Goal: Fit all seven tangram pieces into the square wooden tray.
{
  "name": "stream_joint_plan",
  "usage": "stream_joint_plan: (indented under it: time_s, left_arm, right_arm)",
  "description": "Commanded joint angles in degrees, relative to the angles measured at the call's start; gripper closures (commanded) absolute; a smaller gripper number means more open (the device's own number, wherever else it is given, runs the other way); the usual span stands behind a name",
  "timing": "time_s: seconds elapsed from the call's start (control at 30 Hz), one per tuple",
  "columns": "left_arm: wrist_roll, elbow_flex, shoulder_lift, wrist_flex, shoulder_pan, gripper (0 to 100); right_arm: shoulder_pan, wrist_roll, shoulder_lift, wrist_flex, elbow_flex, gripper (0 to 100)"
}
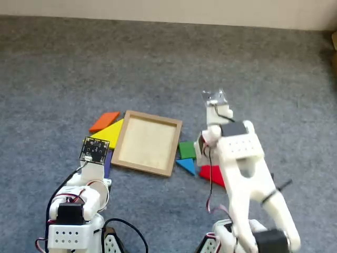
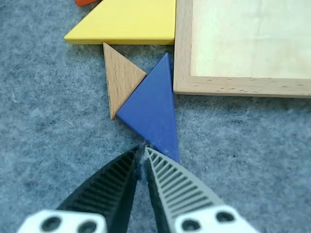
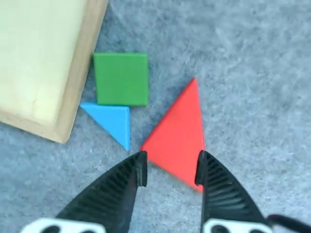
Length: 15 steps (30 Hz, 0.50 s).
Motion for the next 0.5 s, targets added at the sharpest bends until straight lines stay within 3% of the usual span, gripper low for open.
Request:
stream_joint_plan:
  time_s: [0.0,0.27,0.47]
  left_arm:
    - [0.4,1.1,-3.2,0.3,-0.5,99]
    - [0.4,1.1,-3.2,0.3,-0.5,99]
    - [0.4,1.1,-3.2,0.3,-0.5,99]
  right_arm:
    - [-0.4,0.7,-6.1,-2.5,3.7,83.4]
    - [-0.7,4.2,2.2,-3.9,5.2,64.6]
    - [-5.8,4.3,9.5,-8.9,5.1,64.2]
